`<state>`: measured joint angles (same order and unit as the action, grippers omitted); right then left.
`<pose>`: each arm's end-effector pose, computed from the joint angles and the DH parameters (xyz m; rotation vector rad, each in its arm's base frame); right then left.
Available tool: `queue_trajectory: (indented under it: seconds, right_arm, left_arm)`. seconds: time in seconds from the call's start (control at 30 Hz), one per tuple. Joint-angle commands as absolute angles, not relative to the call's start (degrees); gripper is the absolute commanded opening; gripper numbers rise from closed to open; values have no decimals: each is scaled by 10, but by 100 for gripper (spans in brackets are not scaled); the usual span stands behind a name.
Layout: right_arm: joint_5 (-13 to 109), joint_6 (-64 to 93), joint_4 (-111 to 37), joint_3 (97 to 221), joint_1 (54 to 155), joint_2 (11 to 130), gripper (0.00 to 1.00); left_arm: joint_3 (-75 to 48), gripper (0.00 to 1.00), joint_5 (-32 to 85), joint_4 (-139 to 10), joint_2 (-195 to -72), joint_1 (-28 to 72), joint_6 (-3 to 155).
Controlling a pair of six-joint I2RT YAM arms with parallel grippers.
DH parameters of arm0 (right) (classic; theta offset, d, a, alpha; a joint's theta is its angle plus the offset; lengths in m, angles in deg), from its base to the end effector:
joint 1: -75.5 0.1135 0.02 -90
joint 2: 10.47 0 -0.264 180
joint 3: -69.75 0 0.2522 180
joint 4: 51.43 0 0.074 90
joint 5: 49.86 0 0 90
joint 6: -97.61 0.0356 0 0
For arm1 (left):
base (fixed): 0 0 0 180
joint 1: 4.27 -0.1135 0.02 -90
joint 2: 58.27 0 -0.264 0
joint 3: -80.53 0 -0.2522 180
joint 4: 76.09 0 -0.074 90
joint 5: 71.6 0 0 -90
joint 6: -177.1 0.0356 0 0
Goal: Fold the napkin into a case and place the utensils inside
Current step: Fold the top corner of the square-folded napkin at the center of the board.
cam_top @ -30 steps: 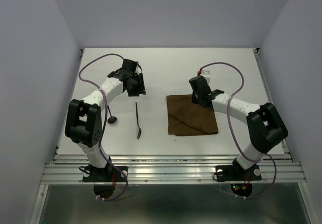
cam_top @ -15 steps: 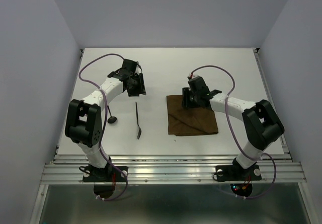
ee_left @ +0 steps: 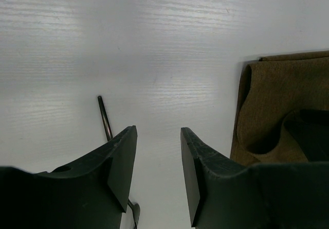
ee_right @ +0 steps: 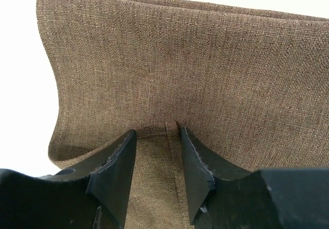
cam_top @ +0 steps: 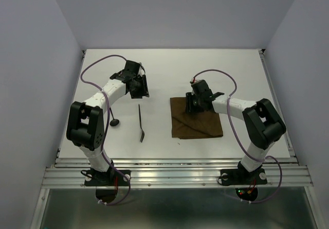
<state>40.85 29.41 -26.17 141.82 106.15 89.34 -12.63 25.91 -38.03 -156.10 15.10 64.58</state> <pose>0.3045 0.1809 0.1687 -0.2012 2.5321 0.3897 0.3524 -0.1288 0.2444 -0.0074 2.4772 -0.4823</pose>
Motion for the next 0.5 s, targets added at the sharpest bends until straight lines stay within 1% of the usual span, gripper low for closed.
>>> queue_trajectory:
  seconds: [0.0,0.13,0.2,0.23,0.33,0.37,0.43,0.47]
  right_arm:
    - [411,287,-280,1420,1052,900,47]
    - [406,289,-280,1418,1052,902,48]
    - [405,289,-280,1417,1052,902,45]
    - [404,290,-280,1416,1052,899,39]
    - [404,295,-280,1414,1052,891,22]
    - [384,295,-280,1413,1052,881,15]
    - [369,299,-280,1413,1052,866,7]
    - [365,298,-280,1412,1052,860,6]
  left_arm:
    - [-132,51,260,-381,-1550,151,654]
    - [-133,51,259,-380,-1550,151,654]
    - [-134,50,259,-381,-1550,151,654]
    - [-134,50,259,-380,-1550,151,654]
    - [-134,50,258,-381,-1549,151,654]
    - [-135,50,258,-381,-1550,151,654]
    - [-135,50,258,-380,-1550,151,654]
    - [-135,50,258,-380,-1549,151,653]
